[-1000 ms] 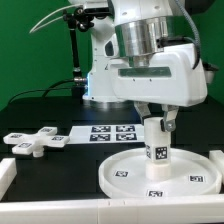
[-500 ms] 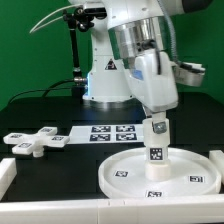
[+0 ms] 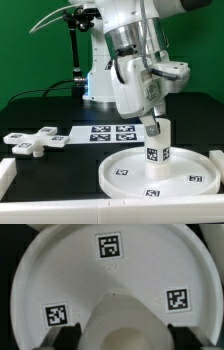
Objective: Assemble round table
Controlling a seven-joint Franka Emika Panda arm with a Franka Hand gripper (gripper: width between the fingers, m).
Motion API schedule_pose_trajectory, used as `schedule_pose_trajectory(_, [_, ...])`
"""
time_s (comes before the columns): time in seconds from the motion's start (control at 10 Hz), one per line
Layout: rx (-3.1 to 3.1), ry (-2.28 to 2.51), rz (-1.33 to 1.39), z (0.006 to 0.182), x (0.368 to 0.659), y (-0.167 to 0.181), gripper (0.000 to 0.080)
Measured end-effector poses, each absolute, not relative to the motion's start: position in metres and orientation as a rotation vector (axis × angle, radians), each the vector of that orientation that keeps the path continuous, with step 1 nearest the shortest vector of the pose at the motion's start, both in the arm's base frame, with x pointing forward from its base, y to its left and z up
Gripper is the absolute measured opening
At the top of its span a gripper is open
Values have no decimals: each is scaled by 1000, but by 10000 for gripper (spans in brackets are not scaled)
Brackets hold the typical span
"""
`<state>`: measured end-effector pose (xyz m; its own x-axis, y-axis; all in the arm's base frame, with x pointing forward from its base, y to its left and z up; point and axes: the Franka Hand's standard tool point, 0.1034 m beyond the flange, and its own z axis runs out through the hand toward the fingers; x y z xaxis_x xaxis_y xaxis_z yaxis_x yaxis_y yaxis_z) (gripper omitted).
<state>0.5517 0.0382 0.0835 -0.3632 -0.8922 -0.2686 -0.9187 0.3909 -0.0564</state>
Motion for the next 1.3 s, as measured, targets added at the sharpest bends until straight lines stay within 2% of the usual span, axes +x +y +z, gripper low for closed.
schedule_pose_trajectory(0.1, [-1623, 2377, 146, 83, 552, 39, 408])
schedule_pose_trajectory(0.2, [-1704, 2329, 130, 84, 553, 41, 572])
schedule_pose_trajectory(0.3, [-1854, 2228, 89, 87, 558, 45, 634])
schedule_pose_trajectory(0.8, [-2276, 1798, 22, 86, 557, 46, 649])
schedule_pose_trajectory(1.3, [-2765, 1016, -21, 92, 566, 52, 649])
